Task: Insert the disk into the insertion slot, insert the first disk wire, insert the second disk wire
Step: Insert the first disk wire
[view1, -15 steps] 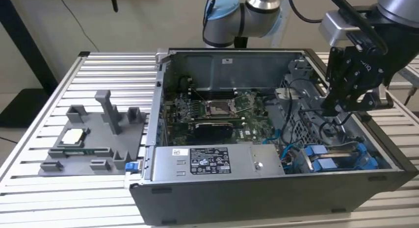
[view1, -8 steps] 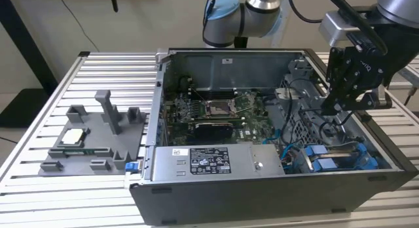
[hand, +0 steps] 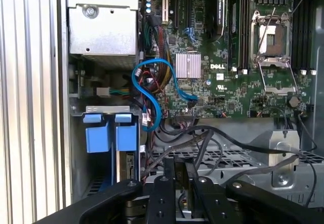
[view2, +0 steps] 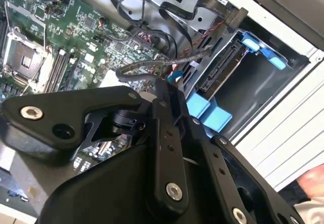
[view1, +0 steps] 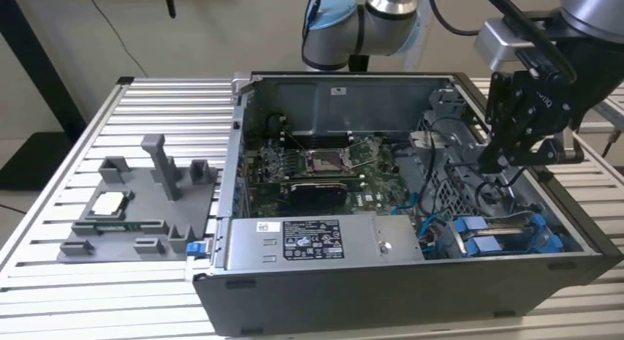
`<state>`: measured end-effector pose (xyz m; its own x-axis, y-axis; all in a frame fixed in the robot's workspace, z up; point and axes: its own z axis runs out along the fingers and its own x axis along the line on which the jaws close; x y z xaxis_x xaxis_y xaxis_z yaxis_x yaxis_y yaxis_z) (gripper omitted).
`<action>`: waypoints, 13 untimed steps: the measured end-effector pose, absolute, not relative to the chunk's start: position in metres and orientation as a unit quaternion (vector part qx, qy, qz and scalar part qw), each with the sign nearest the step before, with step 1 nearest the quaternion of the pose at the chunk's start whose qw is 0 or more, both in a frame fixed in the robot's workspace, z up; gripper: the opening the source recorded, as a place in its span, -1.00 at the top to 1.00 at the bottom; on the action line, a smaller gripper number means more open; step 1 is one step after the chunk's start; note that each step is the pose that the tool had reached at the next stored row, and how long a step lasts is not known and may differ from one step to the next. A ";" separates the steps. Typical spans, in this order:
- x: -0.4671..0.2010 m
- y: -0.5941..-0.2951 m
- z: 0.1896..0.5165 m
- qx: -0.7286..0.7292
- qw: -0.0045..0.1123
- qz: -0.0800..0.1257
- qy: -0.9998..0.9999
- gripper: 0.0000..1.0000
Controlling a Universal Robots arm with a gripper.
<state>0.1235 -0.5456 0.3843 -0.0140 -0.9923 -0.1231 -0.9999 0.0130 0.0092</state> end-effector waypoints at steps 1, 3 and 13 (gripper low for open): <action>0.124 -0.546 0.384 -0.701 0.040 0.046 0.711 0.62; 0.124 -0.546 0.383 -0.701 0.038 0.044 0.711 0.62; 0.125 -0.546 0.379 -0.702 0.028 0.034 0.711 0.62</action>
